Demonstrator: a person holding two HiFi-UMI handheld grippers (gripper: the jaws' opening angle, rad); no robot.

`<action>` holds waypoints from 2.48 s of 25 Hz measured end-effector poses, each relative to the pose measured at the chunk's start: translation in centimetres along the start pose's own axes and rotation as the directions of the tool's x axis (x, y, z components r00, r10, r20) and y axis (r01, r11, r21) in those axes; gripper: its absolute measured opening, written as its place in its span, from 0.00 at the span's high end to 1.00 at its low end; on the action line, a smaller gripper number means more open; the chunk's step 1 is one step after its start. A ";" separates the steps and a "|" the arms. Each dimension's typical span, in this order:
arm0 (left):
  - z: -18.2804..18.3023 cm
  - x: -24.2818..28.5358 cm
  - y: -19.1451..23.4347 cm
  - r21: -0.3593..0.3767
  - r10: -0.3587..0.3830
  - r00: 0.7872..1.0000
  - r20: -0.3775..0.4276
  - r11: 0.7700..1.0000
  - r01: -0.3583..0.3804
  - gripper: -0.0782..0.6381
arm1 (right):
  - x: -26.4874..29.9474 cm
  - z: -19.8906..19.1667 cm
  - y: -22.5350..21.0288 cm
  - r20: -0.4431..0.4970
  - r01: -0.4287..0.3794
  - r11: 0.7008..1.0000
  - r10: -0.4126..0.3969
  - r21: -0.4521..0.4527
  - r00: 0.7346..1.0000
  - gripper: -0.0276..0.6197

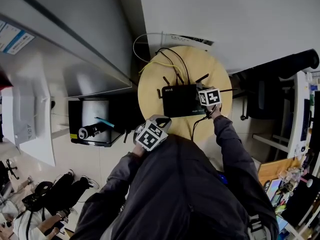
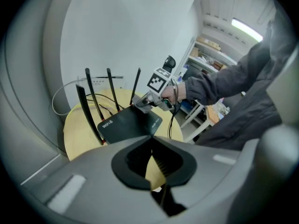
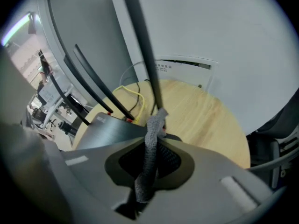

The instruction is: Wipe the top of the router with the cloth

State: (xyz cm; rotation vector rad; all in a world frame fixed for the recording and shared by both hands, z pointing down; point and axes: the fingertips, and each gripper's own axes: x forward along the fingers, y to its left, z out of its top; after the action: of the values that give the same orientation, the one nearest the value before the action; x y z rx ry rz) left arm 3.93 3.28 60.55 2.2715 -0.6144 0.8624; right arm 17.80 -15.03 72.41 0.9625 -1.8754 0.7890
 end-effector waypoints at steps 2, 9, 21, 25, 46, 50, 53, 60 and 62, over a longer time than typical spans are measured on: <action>-0.1 -0.1 0.1 -0.001 -0.003 1.000 0.003 1.000 0.003 0.89 | 0.3 0.5 3.1 0.010 -0.057 0.998 0.057 -0.013 0.998 0.91; -0.2 -0.8 -0.2 0.001 -0.010 1.000 0.008 1.000 0.010 0.89 | 2.4 1.2 14.3 -0.020 -0.183 0.973 0.182 -0.140 0.983 0.91; -1.6 -1.8 0.7 -0.008 0.009 1.000 0.023 1.000 -0.009 0.89 | 4.2 0.0 18.0 -0.087 -0.181 0.963 0.167 -0.198 0.982 0.91; -1.2 -1.9 -0.1 -0.005 -0.019 1.000 0.024 1.000 0.019 0.89 | 3.7 -0.4 16.1 -0.081 -0.163 0.972 0.151 -0.171 0.985 0.91; 0.4 0.6 -2.5 0.048 -0.049 0.999 -0.013 0.998 0.050 0.89 | -0.7 -4.5 0.1 -0.069 0.004 0.998 -0.009 -0.061 0.998 0.91; 0.7 1.0 -2.7 0.057 -0.049 0.999 -0.022 0.997 0.050 0.89 | -1.4 -5.2 -2.2 -0.061 0.028 0.999 -0.030 -0.029 0.998 0.91; 0.8 1.2 -2.7 0.061 -0.046 0.999 -0.028 0.997 0.047 0.89 | -1.5 -5.5 -2.4 -0.059 0.032 0.999 -0.033 -0.028 0.998 0.91; 0.7 1.2 -2.5 0.058 -0.046 0.998 -0.034 0.997 0.048 0.89 | -1.4 -5.4 -2.3 -0.071 0.041 0.998 -0.044 -0.043 0.997 0.91; 0.7 1.0 -2.4 0.057 -0.047 0.998 -0.032 0.997 0.049 0.89 | -1.4 -5.4 -2.2 -0.078 0.057 0.998 -0.060 -0.040 0.995 0.91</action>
State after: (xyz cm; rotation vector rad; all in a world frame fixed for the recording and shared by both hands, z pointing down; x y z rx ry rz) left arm 6.36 4.29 59.98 2.3104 -0.5252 0.9004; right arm 22.27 -11.34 73.73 0.9447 -1.7799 0.7436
